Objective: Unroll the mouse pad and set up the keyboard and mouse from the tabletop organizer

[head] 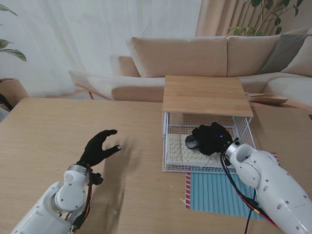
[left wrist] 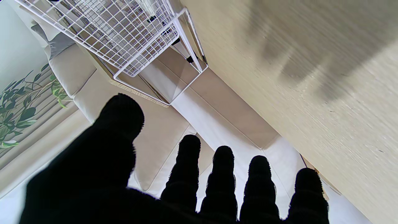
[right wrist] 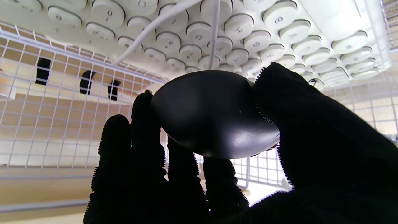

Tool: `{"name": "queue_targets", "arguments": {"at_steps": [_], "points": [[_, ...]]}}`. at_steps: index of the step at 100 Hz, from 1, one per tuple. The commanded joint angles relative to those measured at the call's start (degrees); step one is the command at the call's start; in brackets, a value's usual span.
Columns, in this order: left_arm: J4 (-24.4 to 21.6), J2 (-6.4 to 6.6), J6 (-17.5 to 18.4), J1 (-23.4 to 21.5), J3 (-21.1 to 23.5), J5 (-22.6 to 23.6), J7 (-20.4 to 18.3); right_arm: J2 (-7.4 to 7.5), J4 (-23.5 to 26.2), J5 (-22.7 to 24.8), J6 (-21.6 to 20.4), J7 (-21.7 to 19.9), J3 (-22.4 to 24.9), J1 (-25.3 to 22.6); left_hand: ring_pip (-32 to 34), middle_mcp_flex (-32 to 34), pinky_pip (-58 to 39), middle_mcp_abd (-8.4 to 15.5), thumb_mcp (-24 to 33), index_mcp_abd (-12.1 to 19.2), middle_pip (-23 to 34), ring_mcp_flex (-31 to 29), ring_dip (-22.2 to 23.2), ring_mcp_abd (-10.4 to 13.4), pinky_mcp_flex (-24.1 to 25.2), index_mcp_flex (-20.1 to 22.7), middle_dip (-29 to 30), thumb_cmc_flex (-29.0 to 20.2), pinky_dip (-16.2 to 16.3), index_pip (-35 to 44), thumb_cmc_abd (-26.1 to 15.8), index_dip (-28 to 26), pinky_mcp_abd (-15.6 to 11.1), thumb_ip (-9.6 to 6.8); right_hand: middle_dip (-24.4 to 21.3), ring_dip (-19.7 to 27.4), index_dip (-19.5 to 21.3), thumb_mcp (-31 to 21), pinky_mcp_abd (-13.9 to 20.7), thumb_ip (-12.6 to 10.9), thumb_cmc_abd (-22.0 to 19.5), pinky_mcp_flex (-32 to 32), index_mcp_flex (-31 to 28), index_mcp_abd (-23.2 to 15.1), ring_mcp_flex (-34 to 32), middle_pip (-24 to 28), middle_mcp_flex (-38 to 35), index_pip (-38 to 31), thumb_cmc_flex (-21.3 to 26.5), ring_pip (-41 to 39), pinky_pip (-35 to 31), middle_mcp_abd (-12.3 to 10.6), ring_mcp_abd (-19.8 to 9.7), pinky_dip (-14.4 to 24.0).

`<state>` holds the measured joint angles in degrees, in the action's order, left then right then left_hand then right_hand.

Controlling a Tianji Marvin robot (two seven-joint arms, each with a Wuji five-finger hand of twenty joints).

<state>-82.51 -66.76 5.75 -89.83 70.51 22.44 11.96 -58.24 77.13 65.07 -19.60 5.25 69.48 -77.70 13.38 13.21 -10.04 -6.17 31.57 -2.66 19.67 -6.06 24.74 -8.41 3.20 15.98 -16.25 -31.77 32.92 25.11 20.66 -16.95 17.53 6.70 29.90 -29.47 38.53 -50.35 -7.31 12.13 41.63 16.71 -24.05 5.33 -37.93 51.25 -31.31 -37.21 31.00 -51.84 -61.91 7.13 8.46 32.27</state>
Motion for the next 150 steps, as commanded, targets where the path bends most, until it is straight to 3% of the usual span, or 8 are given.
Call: {"name": "queue_targets", "arguments": {"at_steps": [1, 48, 69, 107, 150], "points": [[-0.1, -0.26, -0.2, -0.1, -0.1, -0.2, -0.8, -0.11, 1.8, 0.3, -0.7, -0.7, 0.6, -0.6, -1.1, -1.3, 1.7, -0.6, -0.2, 0.0, -0.5, 1.9, 0.6, 0.4, 0.4, -0.2, 0.6, 0.4, 1.8, 0.1, -0.4, 0.5, 0.2, -2.54, 3.8, -1.9, 0.7, -11.0, -0.6, -2.6, -4.1, 0.5, -2.9, -2.2, -3.2, 8.7, -4.9, -6.6, 11.7, -4.9, -2.0, -1.9, -3.6, 0.0], [-0.2, -0.28, 0.1, -0.1, -0.1, -0.2, -0.7, -0.07, 12.8, 3.7, -5.4, -1.9, 10.3, -6.7, -1.1, -1.3, 1.7, -0.6, -0.3, 0.0, -0.5, 1.9, 0.6, 0.4, 0.4, -0.3, 0.6, 0.5, 1.8, 0.1, -0.6, 0.5, 0.3, -2.53, 4.6, -0.8, 0.3, -11.8, -0.6, -2.2, -2.9, 1.0, -3.5, -2.0, -3.7, 8.9, -5.6, -6.7, 13.4, -6.0, -2.4, -1.6, -2.8, -0.2], [-0.3, -0.27, 0.2, -0.2, -0.1, -0.2, -0.7, -0.25, 17.6, 5.0, -6.7, -0.6, 15.2, -10.7, -1.1, -1.3, 1.7, -0.6, -0.3, 0.1, -0.5, 1.8, 0.6, 0.4, 0.4, -0.2, 0.6, 0.5, 1.8, 0.1, -0.5, 0.5, 0.3, -2.53, 4.8, -0.3, 0.2, -12.0, -0.6, -2.1, -2.3, 1.4, -3.8, -2.0, -4.1, 8.8, -6.0, -6.7, 14.1, -6.2, -2.5, -1.5, -2.6, -0.2], [-0.6, -0.25, 0.1, -0.4, -0.4, -0.3, -0.9, -0.97, 25.2, 8.3, -5.8, 6.3, 26.3, -21.6, -1.1, -1.3, 1.7, -0.7, -0.3, 0.0, -0.5, 1.9, 0.6, 0.5, 0.3, -0.2, 0.6, 0.5, 1.9, 0.1, -0.6, 0.5, 0.2, -2.53, 5.1, 0.1, -0.2, -12.1, -0.9, -2.0, -2.3, 1.7, -4.2, -1.8, -4.5, 8.6, -6.4, -6.4, 14.4, -6.7, -2.6, -1.2, -2.3, -0.4], [-0.8, -0.19, 0.0, -0.5, -0.8, -0.2, -1.1, -1.91, 27.4, 10.8, 0.0, 14.4, 34.5, -31.5, -1.2, -1.3, 1.7, -0.7, -0.4, 0.0, -0.5, 1.9, 0.6, 0.4, 0.3, -0.2, 0.6, 0.4, 1.9, 0.1, -0.6, 0.5, 0.2, -2.55, 6.1, 0.2, -0.4, -11.7, -1.0, -2.1, -2.7, 1.9, -4.5, -1.6, -4.5, 8.8, -6.3, -6.2, 15.2, -7.1, -2.6, -0.9, -1.7, -0.5]]}}
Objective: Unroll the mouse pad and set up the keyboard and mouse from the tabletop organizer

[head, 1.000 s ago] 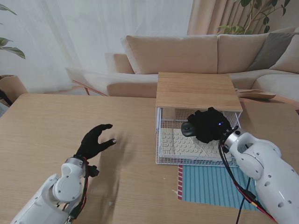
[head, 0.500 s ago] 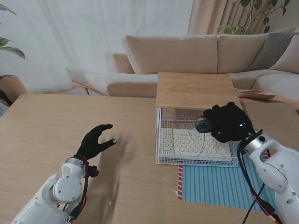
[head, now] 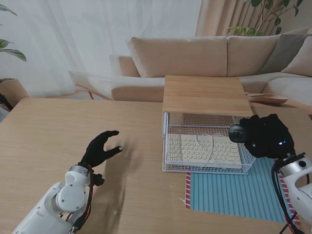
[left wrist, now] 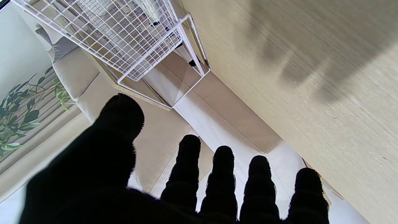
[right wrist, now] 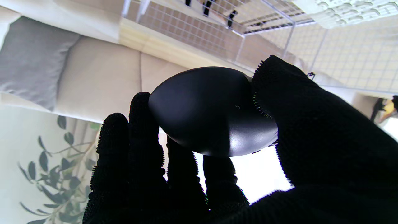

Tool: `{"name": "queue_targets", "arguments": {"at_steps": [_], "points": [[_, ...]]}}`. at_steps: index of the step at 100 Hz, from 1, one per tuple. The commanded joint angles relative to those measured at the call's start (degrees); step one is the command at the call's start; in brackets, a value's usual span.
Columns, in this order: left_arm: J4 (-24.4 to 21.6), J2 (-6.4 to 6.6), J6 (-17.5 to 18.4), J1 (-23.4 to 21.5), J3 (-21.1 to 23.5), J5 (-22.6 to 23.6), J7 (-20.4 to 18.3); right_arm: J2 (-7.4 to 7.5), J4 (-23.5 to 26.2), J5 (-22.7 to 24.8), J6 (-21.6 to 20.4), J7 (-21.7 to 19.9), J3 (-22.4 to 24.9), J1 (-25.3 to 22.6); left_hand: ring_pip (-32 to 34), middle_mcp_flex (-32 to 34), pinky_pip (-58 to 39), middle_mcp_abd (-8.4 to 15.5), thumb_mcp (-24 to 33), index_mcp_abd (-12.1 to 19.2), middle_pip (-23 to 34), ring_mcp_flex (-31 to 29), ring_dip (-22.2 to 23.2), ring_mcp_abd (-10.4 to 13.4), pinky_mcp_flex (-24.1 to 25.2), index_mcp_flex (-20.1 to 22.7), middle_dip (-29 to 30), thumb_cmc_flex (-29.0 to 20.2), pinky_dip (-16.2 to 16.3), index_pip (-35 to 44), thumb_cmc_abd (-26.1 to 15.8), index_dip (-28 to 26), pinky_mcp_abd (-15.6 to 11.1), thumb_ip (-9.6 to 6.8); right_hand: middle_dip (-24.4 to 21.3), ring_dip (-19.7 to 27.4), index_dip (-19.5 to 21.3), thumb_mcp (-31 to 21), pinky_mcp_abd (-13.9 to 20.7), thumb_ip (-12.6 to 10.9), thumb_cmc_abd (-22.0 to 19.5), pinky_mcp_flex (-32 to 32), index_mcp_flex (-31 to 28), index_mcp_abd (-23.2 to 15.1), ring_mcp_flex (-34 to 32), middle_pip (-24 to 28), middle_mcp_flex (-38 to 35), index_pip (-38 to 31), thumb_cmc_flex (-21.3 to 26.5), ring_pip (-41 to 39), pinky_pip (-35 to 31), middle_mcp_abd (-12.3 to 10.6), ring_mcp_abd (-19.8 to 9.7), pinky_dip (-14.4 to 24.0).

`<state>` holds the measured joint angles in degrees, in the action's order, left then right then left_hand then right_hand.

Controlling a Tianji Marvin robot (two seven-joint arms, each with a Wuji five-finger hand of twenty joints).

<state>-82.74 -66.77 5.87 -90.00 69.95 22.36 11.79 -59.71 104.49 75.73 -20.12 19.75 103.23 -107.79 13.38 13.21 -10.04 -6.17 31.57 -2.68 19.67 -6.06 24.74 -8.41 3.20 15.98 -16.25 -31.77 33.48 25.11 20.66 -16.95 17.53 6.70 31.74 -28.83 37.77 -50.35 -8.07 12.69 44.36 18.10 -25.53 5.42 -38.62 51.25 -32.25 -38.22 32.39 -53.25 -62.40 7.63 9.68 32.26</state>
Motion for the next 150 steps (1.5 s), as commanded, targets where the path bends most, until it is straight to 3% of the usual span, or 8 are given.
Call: {"name": "queue_targets", "arguments": {"at_steps": [1, 54, 90, 115, 150], "points": [[-0.6, -0.18, -0.1, -0.3, -0.2, -0.1, -0.9, -0.47, 0.0, 0.2, 0.7, 0.0, 0.9, -1.6, -1.2, -1.3, 1.7, -0.7, -0.4, 0.0, -0.5, 1.9, 0.6, 0.5, 0.3, -0.3, 0.6, 0.5, 1.3, 0.1, -0.6, 0.5, 0.2, -2.55, 4.3, -0.4, 0.3, -11.8, -0.2, -2.7, -5.4, 0.5, -3.0, -1.6, -3.8, 8.8, -5.3, -5.2, 13.8, -5.7, -2.2, -1.4, -3.0, -0.4], [-0.5, -0.10, -0.4, -0.2, -0.8, 0.0, -1.4, -1.83, -1.8, 0.2, 8.8, 9.6, 5.1, -8.9, -1.1, -1.3, 1.7, -0.6, -0.4, 0.1, -0.6, 1.8, 0.6, 0.5, 0.3, -0.3, 0.7, 0.6, 1.3, 0.2, -0.6, 0.5, 0.3, -2.55, 5.0, -0.2, -0.1, -11.4, -0.4, -2.8, -5.9, 0.8, -3.4, -1.3, -4.2, 8.6, -5.7, -5.3, 14.9, -6.0, -2.6, -0.9, -2.3, -0.5], [-0.4, -0.07, -0.5, -0.1, -1.1, -0.1, -1.6, -2.40, -5.2, -0.6, 13.4, 14.2, 4.9, -10.2, -1.2, -1.3, 1.7, -0.7, -0.4, 0.1, -0.5, 1.9, 0.6, 0.5, 0.4, -0.3, 0.6, 0.6, 1.3, 0.1, -0.7, 0.5, 0.2, -2.55, 5.1, 0.0, -0.3, -11.6, -0.4, -2.8, -5.9, 1.1, -3.7, -1.1, -4.4, 8.7, -6.1, -5.6, 15.4, -6.2, -3.0, -0.6, -1.9, -0.4], [-0.2, -0.08, -0.5, 0.0, -1.2, -0.1, -1.6, -2.53, -7.6, -1.1, 17.3, 14.6, 3.6, -10.1, -1.2, -1.3, 1.7, -0.6, -0.5, 0.1, -0.6, 1.9, 0.6, 0.5, 0.3, -0.2, 0.7, 0.5, 1.3, 0.1, -0.7, 0.5, 0.3, -2.56, 5.0, 0.1, -0.5, -11.5, -0.3, -2.7, -6.0, 0.9, -3.6, -0.9, -4.1, 8.7, -5.8, -5.6, 15.6, -6.4, -3.2, -0.4, -1.7, -0.4], [0.1, -0.11, -0.3, 0.2, -1.3, -0.1, -1.5, -2.38, -11.6, -1.8, 22.7, 12.2, 0.0, -8.7, -1.3, -1.4, 1.7, -0.6, -0.5, 0.1, -0.7, 1.9, 0.6, 0.5, 0.4, -0.3, 0.7, 0.6, 1.3, 0.1, -0.7, 0.5, 0.2, -2.57, 5.1, 0.2, -0.6, -11.4, 0.1, -2.8, -6.0, 0.9, -3.4, -0.9, -3.7, 8.8, -5.4, -5.6, 15.9, -6.6, -3.4, -0.3, -1.6, -0.4]]}}
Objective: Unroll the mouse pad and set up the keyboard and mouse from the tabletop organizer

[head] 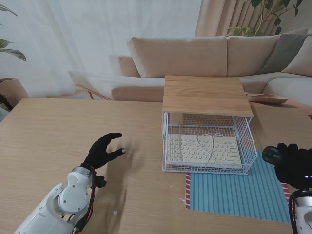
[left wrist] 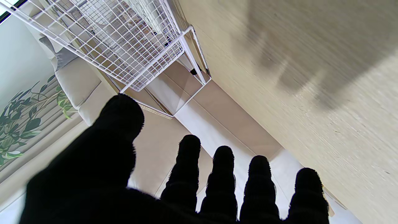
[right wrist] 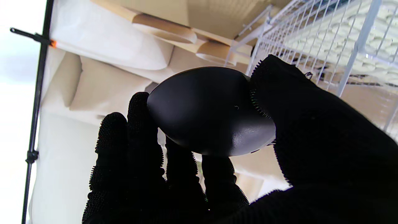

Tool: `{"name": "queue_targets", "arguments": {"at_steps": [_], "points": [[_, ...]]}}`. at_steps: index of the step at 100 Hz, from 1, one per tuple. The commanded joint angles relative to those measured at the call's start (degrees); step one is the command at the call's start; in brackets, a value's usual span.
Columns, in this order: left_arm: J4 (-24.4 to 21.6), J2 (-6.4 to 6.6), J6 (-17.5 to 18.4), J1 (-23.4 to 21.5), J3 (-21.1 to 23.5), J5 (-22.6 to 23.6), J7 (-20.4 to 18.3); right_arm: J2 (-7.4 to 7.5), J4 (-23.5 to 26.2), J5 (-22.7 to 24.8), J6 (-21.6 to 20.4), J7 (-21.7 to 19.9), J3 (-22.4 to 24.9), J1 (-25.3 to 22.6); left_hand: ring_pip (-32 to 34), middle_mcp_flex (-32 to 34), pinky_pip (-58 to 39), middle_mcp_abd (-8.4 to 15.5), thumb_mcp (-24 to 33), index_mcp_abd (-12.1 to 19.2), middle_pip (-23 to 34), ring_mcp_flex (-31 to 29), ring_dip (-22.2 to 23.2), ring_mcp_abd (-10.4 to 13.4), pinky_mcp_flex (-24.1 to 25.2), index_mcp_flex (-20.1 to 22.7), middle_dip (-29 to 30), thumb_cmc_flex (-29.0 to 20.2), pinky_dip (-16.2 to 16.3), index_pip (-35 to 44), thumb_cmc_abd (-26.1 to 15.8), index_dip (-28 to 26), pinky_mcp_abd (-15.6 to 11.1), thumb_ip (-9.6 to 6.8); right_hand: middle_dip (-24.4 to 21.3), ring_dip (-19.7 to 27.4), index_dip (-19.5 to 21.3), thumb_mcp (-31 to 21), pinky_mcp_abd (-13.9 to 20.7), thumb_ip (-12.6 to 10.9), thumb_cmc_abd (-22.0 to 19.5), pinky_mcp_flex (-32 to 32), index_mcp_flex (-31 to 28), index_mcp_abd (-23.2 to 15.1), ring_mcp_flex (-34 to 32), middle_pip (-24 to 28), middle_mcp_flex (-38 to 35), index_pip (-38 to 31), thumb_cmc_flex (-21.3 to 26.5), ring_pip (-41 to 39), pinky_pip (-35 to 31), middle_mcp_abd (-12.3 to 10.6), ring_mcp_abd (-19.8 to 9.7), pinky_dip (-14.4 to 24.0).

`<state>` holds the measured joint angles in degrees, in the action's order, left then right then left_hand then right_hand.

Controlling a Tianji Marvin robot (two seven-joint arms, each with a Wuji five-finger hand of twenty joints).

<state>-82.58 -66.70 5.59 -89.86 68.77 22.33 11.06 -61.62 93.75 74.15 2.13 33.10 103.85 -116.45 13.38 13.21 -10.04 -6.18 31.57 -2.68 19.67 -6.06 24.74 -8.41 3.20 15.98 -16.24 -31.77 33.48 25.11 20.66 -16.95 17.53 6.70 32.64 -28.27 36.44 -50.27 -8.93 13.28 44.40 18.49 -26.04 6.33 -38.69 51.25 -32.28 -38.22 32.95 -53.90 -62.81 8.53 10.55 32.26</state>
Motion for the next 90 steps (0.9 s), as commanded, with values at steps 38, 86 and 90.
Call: {"name": "queue_targets", "arguments": {"at_steps": [38, 86, 90], "points": [[0.3, -0.21, 0.2, 0.2, 0.0, -0.1, -0.5, -0.09, -4.2, -1.5, 4.8, -7.2, -5.6, 1.8, -1.3, -1.3, 1.7, -0.6, -0.6, 0.0, -0.7, 1.9, 0.6, 0.6, 0.4, -0.2, 0.7, 0.5, 1.3, 0.1, -0.7, 0.5, 0.2, -2.57, 4.0, -0.4, 0.5, -10.8, 1.0, -3.4, -6.6, 0.3, -2.5, -1.3, -3.2, 8.9, -4.9, -5.5, 15.1, -6.2, -3.2, -0.8, -2.5, -0.5], [0.0, -0.18, 0.2, 0.1, 0.3, 0.0, -0.6, 0.20, -6.8, -3.4, 7.7, -12.8, -9.2, 4.2, -1.3, -1.3, 1.7, -0.7, -0.5, -0.1, -0.7, 1.9, 0.6, 0.5, 0.4, -0.2, 0.7, 0.5, 1.3, 0.1, -0.7, 0.5, 0.2, -2.58, 3.8, -0.5, 0.4, -10.0, 1.3, -3.5, -7.0, -0.7, -1.8, -1.1, -2.0, 8.7, -3.7, -4.9, 14.6, -5.9, -2.9, -0.5, -2.7, -0.7], [-0.1, -0.17, 0.2, 0.0, 0.3, 0.0, -0.6, 0.25, -6.9, -3.5, 7.8, -13.3, -9.4, 4.3, -1.3, -1.3, 1.7, -0.7, -0.5, 0.0, -0.7, 1.9, 0.6, 0.5, 0.4, -0.3, 0.7, 0.5, 1.3, 0.1, -0.7, 0.5, 0.2, -2.58, 3.8, -0.5, 0.5, -9.9, 1.4, -3.5, -7.0, -0.9, -1.7, -1.2, -1.9, 8.7, -3.6, -4.8, 14.5, -5.8, -2.9, -0.6, -2.8, -0.7]]}}
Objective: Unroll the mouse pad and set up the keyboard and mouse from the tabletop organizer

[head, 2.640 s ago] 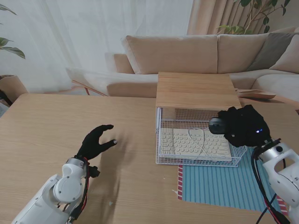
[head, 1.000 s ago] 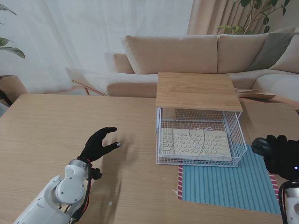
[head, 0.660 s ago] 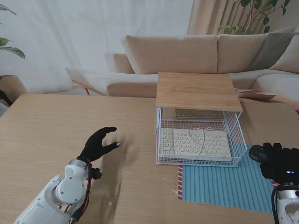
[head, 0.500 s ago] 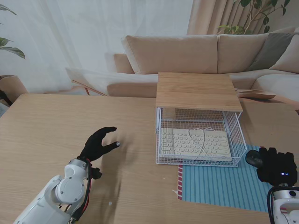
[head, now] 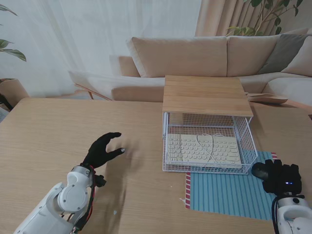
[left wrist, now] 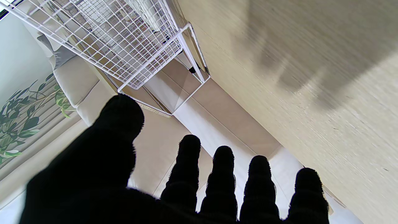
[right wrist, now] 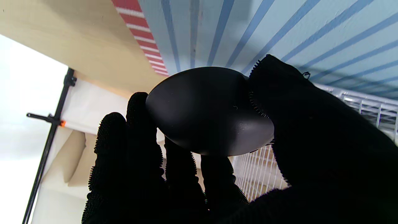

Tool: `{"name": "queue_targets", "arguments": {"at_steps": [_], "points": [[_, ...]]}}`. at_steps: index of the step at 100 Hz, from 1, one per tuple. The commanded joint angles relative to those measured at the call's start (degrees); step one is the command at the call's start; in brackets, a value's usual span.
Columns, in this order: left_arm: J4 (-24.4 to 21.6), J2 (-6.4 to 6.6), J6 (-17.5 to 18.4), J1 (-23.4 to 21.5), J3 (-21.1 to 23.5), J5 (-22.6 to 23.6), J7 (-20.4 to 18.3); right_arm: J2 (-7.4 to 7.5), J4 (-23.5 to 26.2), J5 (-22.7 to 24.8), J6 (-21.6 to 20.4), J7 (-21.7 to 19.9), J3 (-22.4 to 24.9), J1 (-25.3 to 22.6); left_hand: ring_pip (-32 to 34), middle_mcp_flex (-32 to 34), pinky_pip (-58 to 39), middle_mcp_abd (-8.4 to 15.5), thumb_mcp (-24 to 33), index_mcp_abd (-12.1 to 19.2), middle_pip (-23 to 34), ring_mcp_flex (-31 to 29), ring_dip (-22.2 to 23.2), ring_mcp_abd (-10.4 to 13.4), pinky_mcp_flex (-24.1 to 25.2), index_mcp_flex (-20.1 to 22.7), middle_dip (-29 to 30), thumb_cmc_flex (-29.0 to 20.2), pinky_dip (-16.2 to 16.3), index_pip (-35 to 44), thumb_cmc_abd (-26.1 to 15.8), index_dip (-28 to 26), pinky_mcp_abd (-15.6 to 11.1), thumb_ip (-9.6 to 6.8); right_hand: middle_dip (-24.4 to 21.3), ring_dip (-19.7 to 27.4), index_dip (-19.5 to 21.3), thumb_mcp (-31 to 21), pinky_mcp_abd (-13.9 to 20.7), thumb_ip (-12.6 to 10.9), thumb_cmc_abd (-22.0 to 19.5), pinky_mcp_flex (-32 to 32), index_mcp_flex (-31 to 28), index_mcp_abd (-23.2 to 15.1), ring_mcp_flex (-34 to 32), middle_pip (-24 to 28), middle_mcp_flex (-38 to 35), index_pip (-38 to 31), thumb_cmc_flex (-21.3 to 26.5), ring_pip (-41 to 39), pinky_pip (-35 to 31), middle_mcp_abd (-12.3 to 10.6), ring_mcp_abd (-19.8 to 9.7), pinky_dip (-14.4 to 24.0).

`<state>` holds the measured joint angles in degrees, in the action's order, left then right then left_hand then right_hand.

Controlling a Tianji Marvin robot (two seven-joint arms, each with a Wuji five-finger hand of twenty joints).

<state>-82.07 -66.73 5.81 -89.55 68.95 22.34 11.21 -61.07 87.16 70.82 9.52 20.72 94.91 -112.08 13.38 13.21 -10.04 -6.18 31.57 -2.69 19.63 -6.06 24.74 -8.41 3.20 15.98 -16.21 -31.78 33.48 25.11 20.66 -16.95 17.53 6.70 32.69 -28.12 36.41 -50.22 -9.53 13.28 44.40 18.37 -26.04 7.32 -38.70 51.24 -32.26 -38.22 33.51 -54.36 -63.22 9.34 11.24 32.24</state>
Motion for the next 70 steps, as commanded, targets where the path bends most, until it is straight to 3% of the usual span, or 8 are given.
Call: {"name": "queue_targets", "arguments": {"at_steps": [1, 44, 62, 70], "points": [[-0.6, -0.14, 0.0, -0.3, 0.1, 0.0, -0.8, -0.28, -0.3, -0.1, 0.4, -1.1, -0.5, -0.1, -1.3, -1.3, 1.7, -0.7, -0.5, 0.0, -0.7, 1.9, 0.6, 0.5, 0.4, -0.2, 0.7, 0.5, 1.3, 0.1, -0.7, 0.5, 0.2, -2.58, 3.7, -0.6, 0.5, -10.0, 2.0, -3.5, -7.0, -0.8, -1.7, -2.2, -1.8, 8.7, -3.6, -4.7, 13.9, -5.3, -2.5, -1.4, -3.5, -0.7], [-1.3, -0.08, -0.3, -0.8, 0.5, 0.1, -0.9, 0.15, 1.2, 0.3, 1.2, -8.5, -0.7, -0.3, -1.3, -1.3, 1.7, -0.7, -0.6, 0.0, -0.7, 1.9, 0.6, 0.5, 0.4, -0.2, 0.7, 0.5, 1.3, 0.1, -0.7, 0.5, 0.2, -2.58, 2.9, -1.7, 1.4, -7.9, 3.3, -4.4, -9.9, -3.9, 1.7, -2.8, 2.4, 7.9, 0.9, -2.6, 11.1, -3.5, -1.2, -2.5, -4.6, -0.9], [-1.5, -0.06, -0.3, -0.9, 0.5, 0.1, -1.0, 0.36, 3.0, 1.5, 3.3, -13.4, -0.8, -0.8, -1.3, -1.3, 1.7, -0.7, -0.6, 0.0, -0.6, 1.9, 0.6, 0.4, 0.4, -0.2, 0.7, 0.6, 1.3, 0.1, -0.7, 0.5, 0.2, -2.58, 1.1, -1.9, 0.8, -3.7, 4.1, -9.0, -14.9, -6.3, 5.6, -2.4, 6.1, 6.7, 6.4, 1.1, 5.9, 1.7, 0.6, -3.5, -4.4, -1.1], [-1.5, -0.08, -0.4, -0.9, 0.5, 0.1, -0.9, 0.37, 3.3, 1.4, 3.6, -14.3, -0.9, -0.9, -1.3, -1.3, 1.7, -0.7, -0.6, 0.0, -0.7, 1.9, 0.6, 0.5, 0.4, -0.2, 0.7, 0.6, 1.3, 0.1, -0.7, 0.5, 0.2, -2.58, 0.0, -1.0, -0.1, -2.5, 4.2, -9.1, -14.8, -6.9, 6.7, -2.3, 7.5, 5.1, 7.8, 2.5, 4.9, 4.3, 1.0, -3.3, -4.1, -1.2]]}}
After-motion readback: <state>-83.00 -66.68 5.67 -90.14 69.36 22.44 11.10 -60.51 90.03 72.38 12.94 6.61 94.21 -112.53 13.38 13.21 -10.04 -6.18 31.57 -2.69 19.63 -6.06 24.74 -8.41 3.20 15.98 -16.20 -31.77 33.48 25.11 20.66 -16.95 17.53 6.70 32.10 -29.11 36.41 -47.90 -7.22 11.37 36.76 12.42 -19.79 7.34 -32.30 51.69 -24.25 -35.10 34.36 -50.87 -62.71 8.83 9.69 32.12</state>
